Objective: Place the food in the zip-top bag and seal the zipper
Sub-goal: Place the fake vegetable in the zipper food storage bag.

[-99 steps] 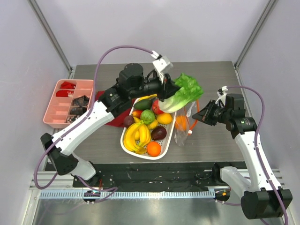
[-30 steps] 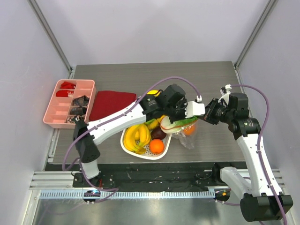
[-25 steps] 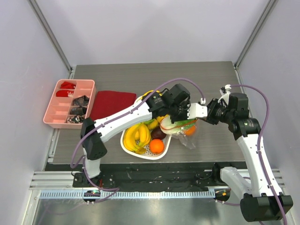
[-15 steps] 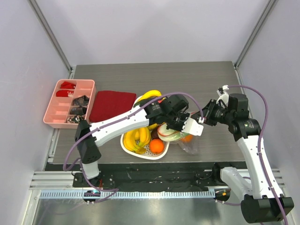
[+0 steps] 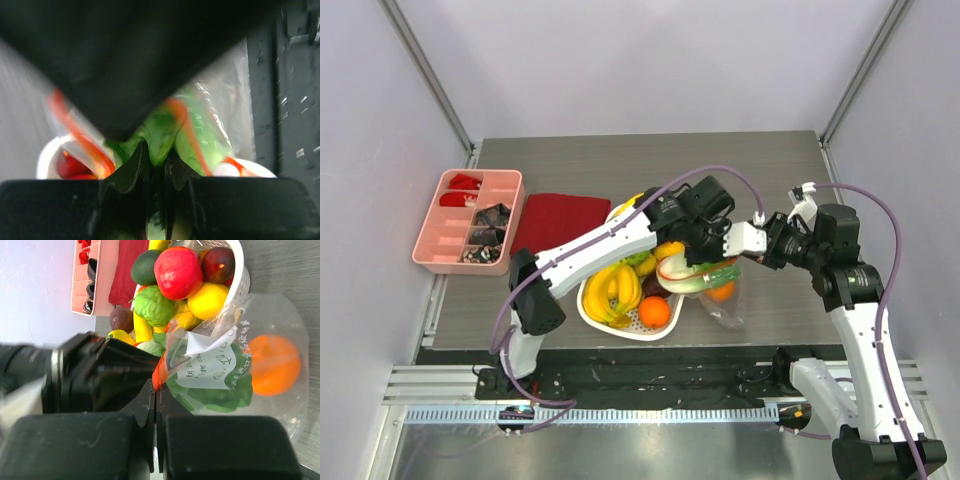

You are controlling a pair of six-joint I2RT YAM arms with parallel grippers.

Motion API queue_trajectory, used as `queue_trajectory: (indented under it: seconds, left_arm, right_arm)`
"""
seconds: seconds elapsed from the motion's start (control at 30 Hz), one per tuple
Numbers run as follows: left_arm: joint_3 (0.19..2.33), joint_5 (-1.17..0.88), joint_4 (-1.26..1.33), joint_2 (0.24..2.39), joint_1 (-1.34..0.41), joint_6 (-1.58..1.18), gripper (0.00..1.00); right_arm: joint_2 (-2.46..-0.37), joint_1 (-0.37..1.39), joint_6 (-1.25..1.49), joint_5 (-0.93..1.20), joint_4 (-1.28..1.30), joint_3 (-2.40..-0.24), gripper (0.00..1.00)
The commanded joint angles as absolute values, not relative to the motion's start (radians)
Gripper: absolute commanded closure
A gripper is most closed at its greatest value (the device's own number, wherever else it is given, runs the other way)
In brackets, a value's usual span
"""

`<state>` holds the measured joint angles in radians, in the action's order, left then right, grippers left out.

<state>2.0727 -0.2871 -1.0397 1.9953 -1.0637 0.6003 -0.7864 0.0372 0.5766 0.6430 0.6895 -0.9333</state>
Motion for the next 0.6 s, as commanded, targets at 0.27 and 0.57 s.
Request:
queue_trajectory:
  seconds: [0.27, 0.57]
  left_arm:
    - [2.011, -0.341, -0.856, 1.947, -0.871, -0.418, 1.0]
    - [1.904, -0.1, -0.701, 1.885, -0.887, -0.796, 1.0]
  right_arm:
    - [-0.747, 0.029, 0.601, 0.637, 0.581, -0.956, 0.99]
    - [-0.727, 0.048, 0.704, 0.644, 0.489, -0.885, 0.99]
